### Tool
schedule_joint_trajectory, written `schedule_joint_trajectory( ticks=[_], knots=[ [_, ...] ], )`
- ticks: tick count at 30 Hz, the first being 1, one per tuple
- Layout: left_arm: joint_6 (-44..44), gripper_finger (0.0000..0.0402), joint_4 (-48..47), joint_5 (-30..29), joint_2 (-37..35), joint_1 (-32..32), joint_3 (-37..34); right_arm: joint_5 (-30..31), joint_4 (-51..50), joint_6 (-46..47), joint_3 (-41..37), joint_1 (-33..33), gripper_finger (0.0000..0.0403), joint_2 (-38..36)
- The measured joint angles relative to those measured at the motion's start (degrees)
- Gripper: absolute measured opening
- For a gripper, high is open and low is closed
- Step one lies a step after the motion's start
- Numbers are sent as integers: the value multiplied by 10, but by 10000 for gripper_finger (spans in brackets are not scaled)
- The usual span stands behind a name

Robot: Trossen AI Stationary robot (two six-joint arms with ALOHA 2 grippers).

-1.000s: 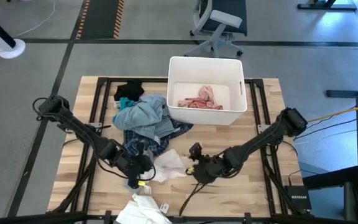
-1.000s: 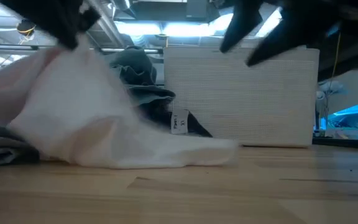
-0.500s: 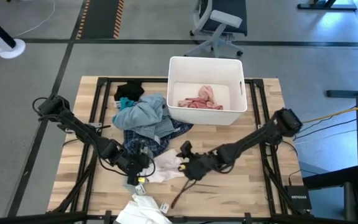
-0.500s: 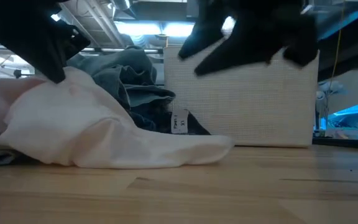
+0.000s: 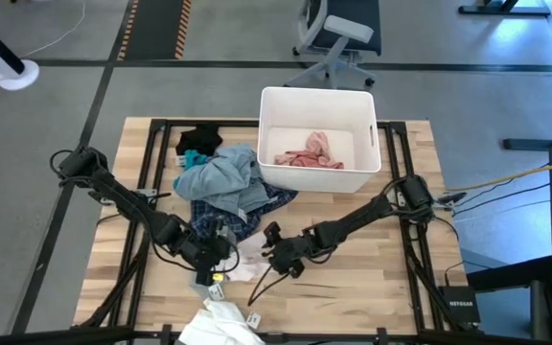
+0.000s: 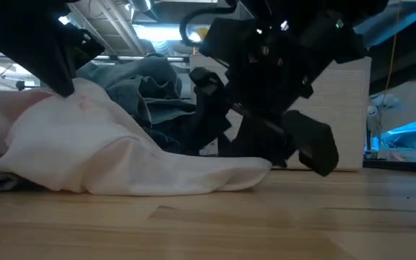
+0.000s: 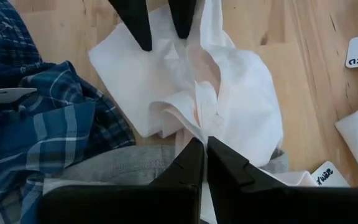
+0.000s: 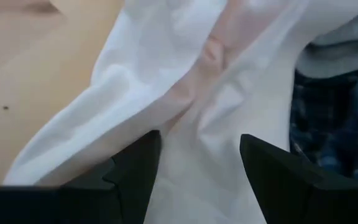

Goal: Sort clothes
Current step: Put the white underwear into the white laundry bin

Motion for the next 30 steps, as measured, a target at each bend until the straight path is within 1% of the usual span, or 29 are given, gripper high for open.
schedule_joint_trajectory(
  ticks=[3,6,9,12,13,14,18,22,26,30],
  knots=[
    [0,8,1,0,0,0,0,24,-1,0,1,-3,231,2],
    [0,8,3,-2,0,0,0,51,-3,-3,1,-4,192,3],
    [0,8,11,-2,0,0,0,95,-7,-19,0,-3,127,3],
    [5,8,22,-2,0,0,0,156,-7,-31,0,-3,46,3],
    [5,8,26,-2,0,0,0,171,-11,-33,0,-4,24,2],
    [5,8,33,-2,0,0,0,185,-22,-34,0,-3,14,0],
    [6,8,56,-4,0,0,0,229,-101,-27,0,6,21,-26],
    [24,8,93,-6,-1,4,0,259,-196,3,0,25,7,-83],
    [71,8,150,-18,-2,12,0,281,-281,43,0,56,10,-151],
    [122,8,215,-55,-2,25,0,297,-382,111,0,92,5,-215]
  ],
)
